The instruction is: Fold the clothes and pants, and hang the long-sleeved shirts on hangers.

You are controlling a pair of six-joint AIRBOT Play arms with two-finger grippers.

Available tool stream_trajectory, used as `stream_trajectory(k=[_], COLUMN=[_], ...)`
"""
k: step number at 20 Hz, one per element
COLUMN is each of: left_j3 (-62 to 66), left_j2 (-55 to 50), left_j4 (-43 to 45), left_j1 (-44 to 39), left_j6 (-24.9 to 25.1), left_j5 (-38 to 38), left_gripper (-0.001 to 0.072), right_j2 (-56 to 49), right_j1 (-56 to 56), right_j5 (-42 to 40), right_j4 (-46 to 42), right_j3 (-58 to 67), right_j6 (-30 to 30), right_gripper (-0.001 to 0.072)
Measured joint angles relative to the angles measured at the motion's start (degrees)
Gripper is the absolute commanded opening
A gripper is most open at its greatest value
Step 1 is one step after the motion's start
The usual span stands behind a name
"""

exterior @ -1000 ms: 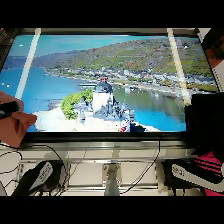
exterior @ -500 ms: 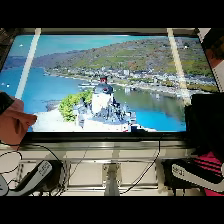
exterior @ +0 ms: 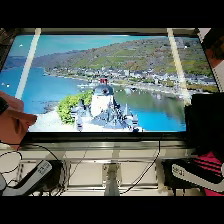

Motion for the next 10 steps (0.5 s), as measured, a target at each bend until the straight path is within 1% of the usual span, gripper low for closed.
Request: stream_trajectory(k=[2, 8, 9, 10], left_j3=[0.0, 0.0, 0.0, 0.0], left_j2=[-0.7, -4.7, -5.6, -6.4], left_j4=[0.4, -1.0, -1.4, -1.8], left_j1=[0.1, 0.2, 0.2, 0.2], left_j6=[-0.5, -1.3, -1.3, -1.3], left_j5=[0.0, 0.0, 0.0, 0.0], left_gripper=[0.0435, 0.0434, 0.0426, 0.0325], right_j2=[0.0, 0.0, 0.0, 0.0], right_j1=[0.0, 0.0, 0.0, 0.0], right_j5=[0.0, 0.0, 0.0, 0.0], right_j4=[0.0, 0.0, 0.0, 0.0], right_j3=[0.0, 0.0, 0.0, 0.0], right_j6=[0.0, 0.0, 0.0, 0.0], right_gripper=[0.0010, 0.0011, 0.0010, 0.0010])
